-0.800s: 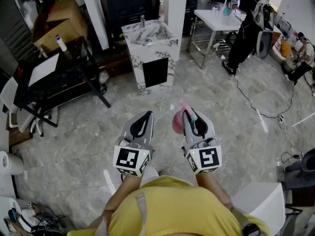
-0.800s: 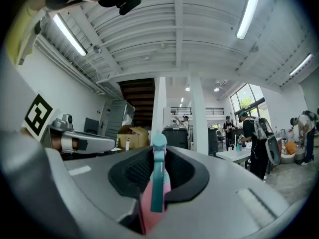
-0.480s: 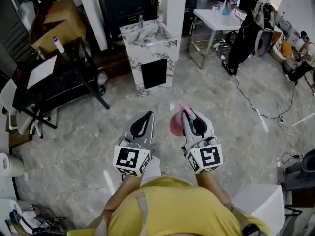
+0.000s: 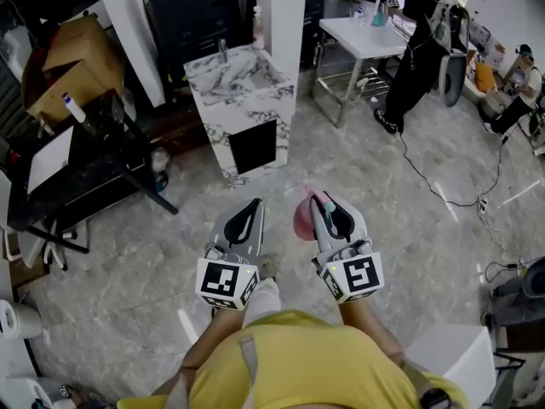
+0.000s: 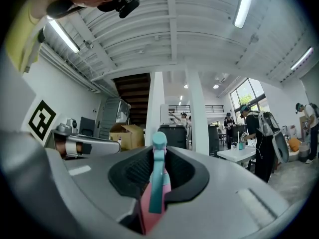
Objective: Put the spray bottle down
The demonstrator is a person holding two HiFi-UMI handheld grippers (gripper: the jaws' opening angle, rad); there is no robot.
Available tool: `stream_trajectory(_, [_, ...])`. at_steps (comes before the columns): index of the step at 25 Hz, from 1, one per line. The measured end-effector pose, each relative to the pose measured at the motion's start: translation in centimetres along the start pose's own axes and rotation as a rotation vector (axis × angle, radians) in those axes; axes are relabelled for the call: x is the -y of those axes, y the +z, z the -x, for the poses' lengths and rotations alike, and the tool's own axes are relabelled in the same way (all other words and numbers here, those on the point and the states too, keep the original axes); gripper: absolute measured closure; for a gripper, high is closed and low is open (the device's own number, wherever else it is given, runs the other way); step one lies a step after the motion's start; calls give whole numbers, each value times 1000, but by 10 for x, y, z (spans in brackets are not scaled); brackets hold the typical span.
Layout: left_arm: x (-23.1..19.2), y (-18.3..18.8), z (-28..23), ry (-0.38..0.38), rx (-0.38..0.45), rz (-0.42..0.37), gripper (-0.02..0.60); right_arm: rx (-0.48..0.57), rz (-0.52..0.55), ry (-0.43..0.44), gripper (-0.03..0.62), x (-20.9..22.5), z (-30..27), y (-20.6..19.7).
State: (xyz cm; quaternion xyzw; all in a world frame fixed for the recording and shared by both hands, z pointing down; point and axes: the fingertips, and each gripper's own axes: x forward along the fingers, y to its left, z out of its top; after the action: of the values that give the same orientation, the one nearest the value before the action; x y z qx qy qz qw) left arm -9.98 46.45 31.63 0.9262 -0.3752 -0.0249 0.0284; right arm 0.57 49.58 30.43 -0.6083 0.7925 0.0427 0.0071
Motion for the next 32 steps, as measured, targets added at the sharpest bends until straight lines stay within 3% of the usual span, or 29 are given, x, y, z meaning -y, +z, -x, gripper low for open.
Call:
stream_trajectory(13, [-109,8,-149,-59,12,-31,580,20,6,-20,531,66,-172,-11])
stream_trajectory(32, [-181,-4,-223,-41,10,0,580,15,-2,-9,531,102,-276,-19])
